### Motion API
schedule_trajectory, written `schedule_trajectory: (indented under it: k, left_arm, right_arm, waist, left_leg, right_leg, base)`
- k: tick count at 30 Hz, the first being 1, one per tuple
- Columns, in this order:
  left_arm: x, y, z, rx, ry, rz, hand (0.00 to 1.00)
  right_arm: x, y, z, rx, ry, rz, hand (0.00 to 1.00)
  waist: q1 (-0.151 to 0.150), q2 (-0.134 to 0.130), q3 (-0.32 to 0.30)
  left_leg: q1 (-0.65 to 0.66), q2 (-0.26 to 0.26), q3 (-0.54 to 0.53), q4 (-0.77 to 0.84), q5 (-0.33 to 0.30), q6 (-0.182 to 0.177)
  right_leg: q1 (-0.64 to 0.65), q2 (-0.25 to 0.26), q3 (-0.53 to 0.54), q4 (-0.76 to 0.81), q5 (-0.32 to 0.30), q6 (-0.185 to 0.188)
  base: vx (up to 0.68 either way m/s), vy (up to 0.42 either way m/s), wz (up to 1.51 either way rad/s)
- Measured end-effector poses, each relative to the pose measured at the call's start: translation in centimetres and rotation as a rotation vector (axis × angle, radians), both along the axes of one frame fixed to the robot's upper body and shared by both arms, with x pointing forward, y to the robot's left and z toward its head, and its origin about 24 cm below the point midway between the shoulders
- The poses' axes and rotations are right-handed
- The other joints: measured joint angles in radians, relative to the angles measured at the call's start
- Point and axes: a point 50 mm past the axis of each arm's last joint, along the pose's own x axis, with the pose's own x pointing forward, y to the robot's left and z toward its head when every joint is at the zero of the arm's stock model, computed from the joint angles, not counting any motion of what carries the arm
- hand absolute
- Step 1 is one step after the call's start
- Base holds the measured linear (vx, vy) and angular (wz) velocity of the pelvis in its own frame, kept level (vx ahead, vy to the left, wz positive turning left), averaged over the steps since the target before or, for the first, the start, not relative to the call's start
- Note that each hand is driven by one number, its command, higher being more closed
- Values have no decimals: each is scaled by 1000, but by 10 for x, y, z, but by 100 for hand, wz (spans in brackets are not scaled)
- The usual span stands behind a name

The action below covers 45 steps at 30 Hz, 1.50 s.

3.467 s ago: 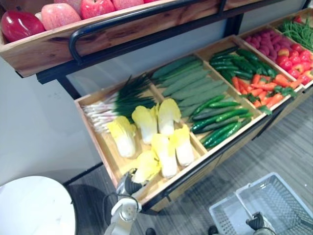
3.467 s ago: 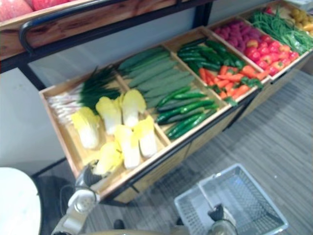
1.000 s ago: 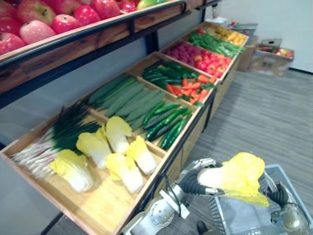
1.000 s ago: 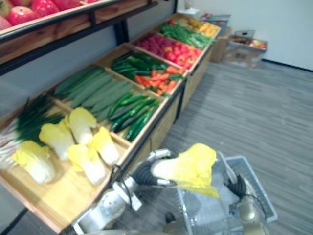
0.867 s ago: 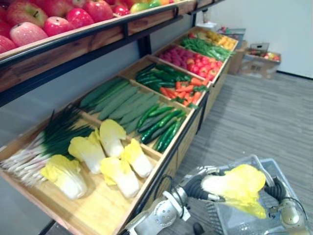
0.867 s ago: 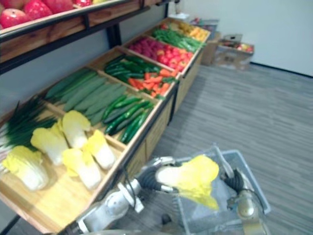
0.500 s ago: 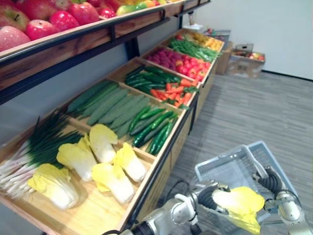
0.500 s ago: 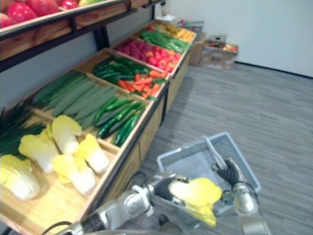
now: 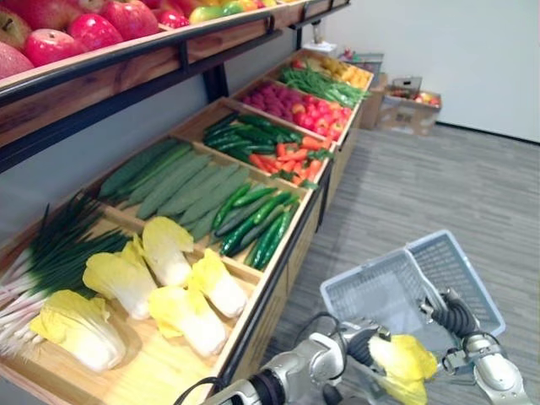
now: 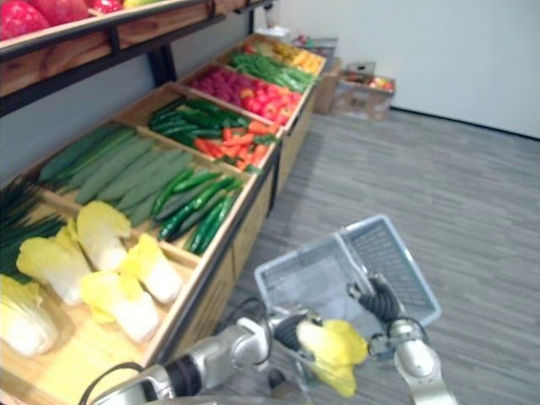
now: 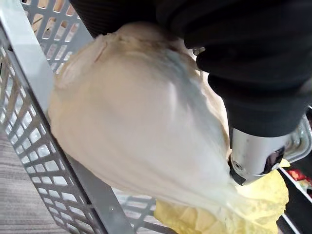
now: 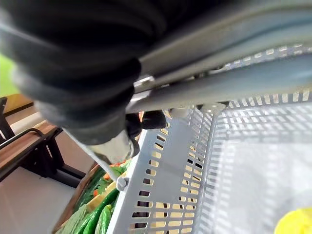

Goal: Pick vegetable in the basket

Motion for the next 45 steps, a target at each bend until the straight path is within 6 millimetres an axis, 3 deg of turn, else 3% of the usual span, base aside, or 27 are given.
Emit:
schedule_trajectory:
  k: [10, 11, 16, 30, 32, 36, 38, 40, 45]
  left_arm:
    - [20, 10, -4, 96, -77, 108, 100]
    - [22, 11, -4, 99, -83, 117, 0]
    - [32, 13, 1, 80, -116, 183, 0]
    - [35, -4, 18, 11, -168, 159, 0]
    - [35, -13, 32, -56, -196, 137, 0]
    - [28, -24, 85, -354, -235, 93, 0]
    - [20, -20, 106, -507, -206, 80, 0]
    - [12, -2, 126, -673, -170, 93, 0]
    - [3, 60, 136, -794, -166, 252, 0]
  right_arm:
    - [-11, 15, -14, 63, 52, 19, 100]
    - [-11, 16, -14, 72, 55, 20, 100]
    - [-18, 25, -21, 216, 102, 53, 100]
    - [-21, 31, -25, 234, 121, 68, 100]
    - [-22, 30, -27, 233, 127, 62, 100]
    - [-33, 18, -43, 227, 173, -36, 100]
    - [-40, 9, -53, 191, 210, -100, 100]
    - [-50, -3, -66, 147, 264, -170, 100]
    - [-70, -14, -91, 101, 370, -306, 100]
  waist:
    - [1, -5, 2]
    - [1, -6, 2]
    - [1, -15, 4]
    - [4, -18, 4]
    - [5, -18, 4]
    - [33, -18, 3]
    - [52, -17, 3]
    - [71, -14, 0]
    - [97, -3, -10]
  left_leg:
    - [-6, -3, -8, 0, -1, 1]
    - [-8, -3, -9, 0, -1, 1]
    - [-16, -6, -29, 0, 0, 2]
    - [-38, -13, -71, 0, 1, 7]
    - [-52, -16, -97, 0, 4, 11]
    - [-64, -18, -147, 0, 11, 21]
    - [-68, -18, -165, 0, 13, 24]
    - [-82, -17, -193, 0, 17, 29]
    - [-105, -16, -255, 0, 31, 40]
  right_leg:
    - [-1, -7, -7, 0, 0, 0]
    - [-2, -8, -7, 0, 0, 0]
    - [-1, -15, -26, -1, 0, 0]
    - [5, -37, -64, -2, -5, 3]
    - [8, -48, -87, -1, -7, 5]
    - [29, -60, -132, 0, -16, 7]
    - [34, -62, -148, 1, -19, 7]
    - [38, -65, -173, 3, -25, 6]
    - [51, -73, -233, 13, -39, 3]
  base:
    - [5, -42, 2]
    - [0, -17, 7]
    - [1, -13, 10]
    - [-2, -38, 9]
    - [-9, -38, 37]
    - [-10, -44, 34]
    - [-11, -43, 29]
    - [-12, -43, 33]
    - [-5, -45, 39]
